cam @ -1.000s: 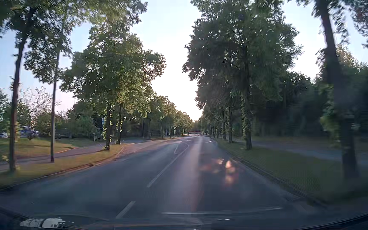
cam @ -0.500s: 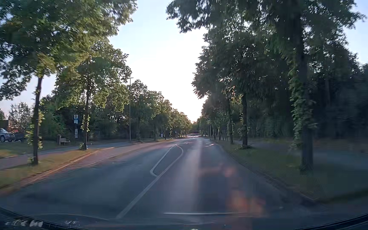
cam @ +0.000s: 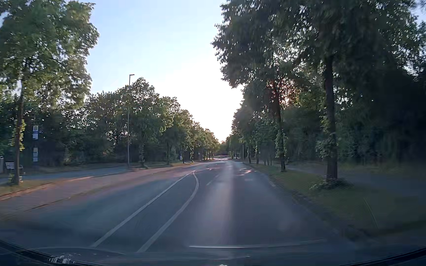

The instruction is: Follow the waypoints while adhering to traffic rules and regulations

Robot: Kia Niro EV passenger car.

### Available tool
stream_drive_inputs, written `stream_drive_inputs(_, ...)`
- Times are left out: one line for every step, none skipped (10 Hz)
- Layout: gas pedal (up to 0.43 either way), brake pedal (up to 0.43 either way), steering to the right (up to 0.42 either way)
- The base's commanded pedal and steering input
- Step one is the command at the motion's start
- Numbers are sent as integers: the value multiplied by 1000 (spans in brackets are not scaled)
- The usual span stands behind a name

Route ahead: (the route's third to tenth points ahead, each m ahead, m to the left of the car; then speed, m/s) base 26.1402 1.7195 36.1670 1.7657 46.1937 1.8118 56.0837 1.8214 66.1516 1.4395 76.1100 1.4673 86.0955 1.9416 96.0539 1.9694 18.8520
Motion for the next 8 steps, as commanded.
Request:
stream_drive_inputs(209,18,4)
stream_drive_inputs(209,18,9)
stream_drive_inputs(209,18,9)
stream_drive_inputs(209,18,9)
stream_drive_inputs(209,18,9)
stream_drive_inputs(209,18,7)
stream_drive_inputs(209,18,6)
stream_drive_inputs(209,12,4)
